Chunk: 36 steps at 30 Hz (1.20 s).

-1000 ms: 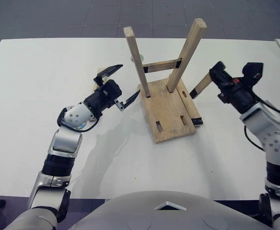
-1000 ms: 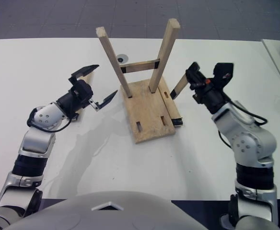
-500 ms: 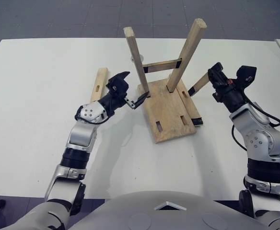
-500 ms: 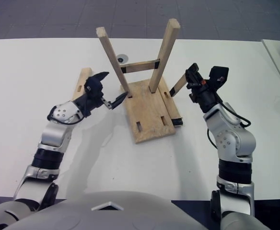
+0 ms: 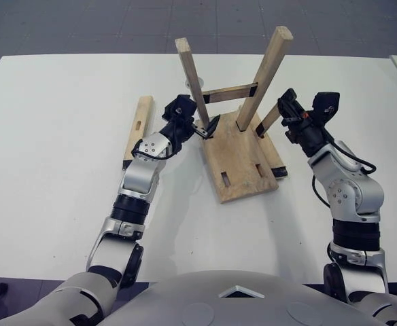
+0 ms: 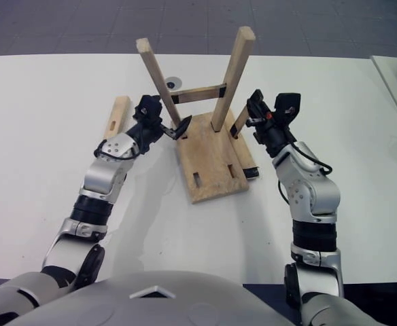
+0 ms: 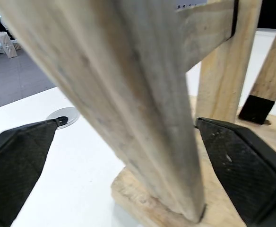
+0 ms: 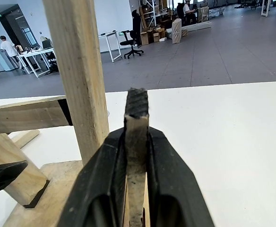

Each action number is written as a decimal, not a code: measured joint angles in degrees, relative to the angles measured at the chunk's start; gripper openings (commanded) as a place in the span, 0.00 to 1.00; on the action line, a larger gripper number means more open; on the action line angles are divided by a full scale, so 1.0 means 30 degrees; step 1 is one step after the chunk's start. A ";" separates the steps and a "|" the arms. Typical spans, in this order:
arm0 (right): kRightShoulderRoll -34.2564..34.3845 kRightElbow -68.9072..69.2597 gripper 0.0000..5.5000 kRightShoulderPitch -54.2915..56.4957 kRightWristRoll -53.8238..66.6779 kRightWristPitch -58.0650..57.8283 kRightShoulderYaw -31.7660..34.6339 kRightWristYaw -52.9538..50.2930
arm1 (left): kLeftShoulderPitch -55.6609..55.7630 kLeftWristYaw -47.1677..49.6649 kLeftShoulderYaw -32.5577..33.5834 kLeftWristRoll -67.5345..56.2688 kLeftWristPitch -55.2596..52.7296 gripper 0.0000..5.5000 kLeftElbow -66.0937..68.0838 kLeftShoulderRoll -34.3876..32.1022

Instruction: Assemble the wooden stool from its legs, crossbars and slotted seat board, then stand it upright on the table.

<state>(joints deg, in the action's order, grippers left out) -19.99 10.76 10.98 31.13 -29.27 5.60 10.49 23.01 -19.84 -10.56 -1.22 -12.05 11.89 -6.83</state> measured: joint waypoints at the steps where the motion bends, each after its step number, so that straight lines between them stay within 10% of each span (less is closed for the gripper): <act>1: 0.0002 0.0004 0.08 -0.0006 -0.0194 0.0017 -0.0006 -0.0018 | 0.0073 0.0173 -0.0007 0.0177 -0.0008 0.98 0.0146 -0.0006; 36: -0.1068 0.4305 0.08 -0.3025 -0.1845 -0.4215 0.3127 -0.1903 | -0.1365 0.2110 0.2150 0.1079 0.1575 0.98 -0.2533 -0.1473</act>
<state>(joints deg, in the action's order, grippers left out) -23.19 23.67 1.90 25.60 -41.92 14.98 4.78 18.91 -13.51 -4.10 2.02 -7.32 4.29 -11.25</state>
